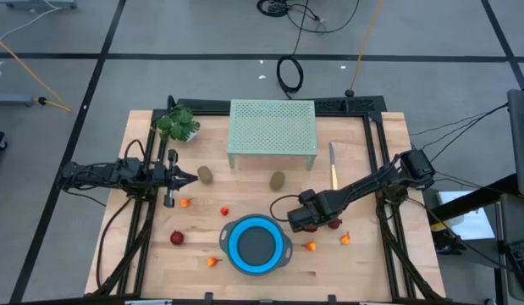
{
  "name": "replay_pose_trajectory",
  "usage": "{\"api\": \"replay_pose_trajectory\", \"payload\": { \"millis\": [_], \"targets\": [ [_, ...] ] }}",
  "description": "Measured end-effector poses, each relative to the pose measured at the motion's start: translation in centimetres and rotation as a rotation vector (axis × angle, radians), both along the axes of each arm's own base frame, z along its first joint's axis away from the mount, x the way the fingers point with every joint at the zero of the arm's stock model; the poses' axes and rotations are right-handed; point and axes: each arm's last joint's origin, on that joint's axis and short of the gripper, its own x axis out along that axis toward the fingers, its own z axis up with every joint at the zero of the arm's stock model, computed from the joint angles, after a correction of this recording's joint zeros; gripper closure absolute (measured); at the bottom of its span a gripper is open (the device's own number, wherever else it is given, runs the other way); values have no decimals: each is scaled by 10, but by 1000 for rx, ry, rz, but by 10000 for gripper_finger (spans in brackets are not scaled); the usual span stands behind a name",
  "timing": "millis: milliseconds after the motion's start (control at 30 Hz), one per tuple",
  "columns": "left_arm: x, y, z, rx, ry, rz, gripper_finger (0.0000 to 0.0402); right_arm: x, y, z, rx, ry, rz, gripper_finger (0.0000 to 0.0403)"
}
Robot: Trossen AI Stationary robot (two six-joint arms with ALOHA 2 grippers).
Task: Pick & Place Fruit
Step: Put the colander on the shelf
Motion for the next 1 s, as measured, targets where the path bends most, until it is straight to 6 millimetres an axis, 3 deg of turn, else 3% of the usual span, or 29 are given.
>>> {"api": "replay_pose_trajectory", "payload": {
  "millis": [267,1000],
  "targets": [
    [0,0,0,0,0,0,380,1,0,-11,19,-61,-2,8],
    [0,0,0,0,0,0,380,1,0,-11,19,-65,6,8]
  ]
}}
